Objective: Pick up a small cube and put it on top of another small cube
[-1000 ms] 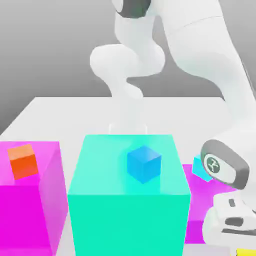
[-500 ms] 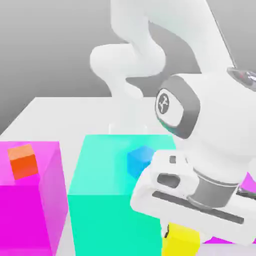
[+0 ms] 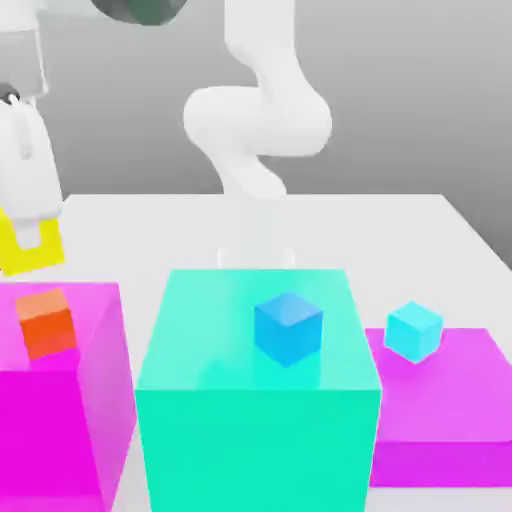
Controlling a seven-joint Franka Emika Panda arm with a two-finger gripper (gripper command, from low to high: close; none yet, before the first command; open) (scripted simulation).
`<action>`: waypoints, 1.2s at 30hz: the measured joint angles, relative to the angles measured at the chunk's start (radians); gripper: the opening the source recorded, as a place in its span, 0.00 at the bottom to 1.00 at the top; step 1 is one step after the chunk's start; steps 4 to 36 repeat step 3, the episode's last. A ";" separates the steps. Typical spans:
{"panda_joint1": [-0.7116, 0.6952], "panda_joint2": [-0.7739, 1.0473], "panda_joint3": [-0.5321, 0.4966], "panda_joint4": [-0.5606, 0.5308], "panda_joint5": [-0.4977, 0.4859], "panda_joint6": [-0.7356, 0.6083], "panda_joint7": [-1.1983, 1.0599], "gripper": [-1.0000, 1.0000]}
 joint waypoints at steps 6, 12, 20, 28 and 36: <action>0.000 0.000 0.000 0.000 0.000 0.000 0.000 1.00; 0.000 0.000 0.000 0.000 0.000 0.000 0.000 1.00; 0.000 0.000 0.000 0.000 0.000 0.000 0.000 1.00; 0.000 0.000 0.000 0.000 0.000 0.000 0.000 1.00; 0.000 0.000 0.000 0.000 0.000 0.000 0.000 1.00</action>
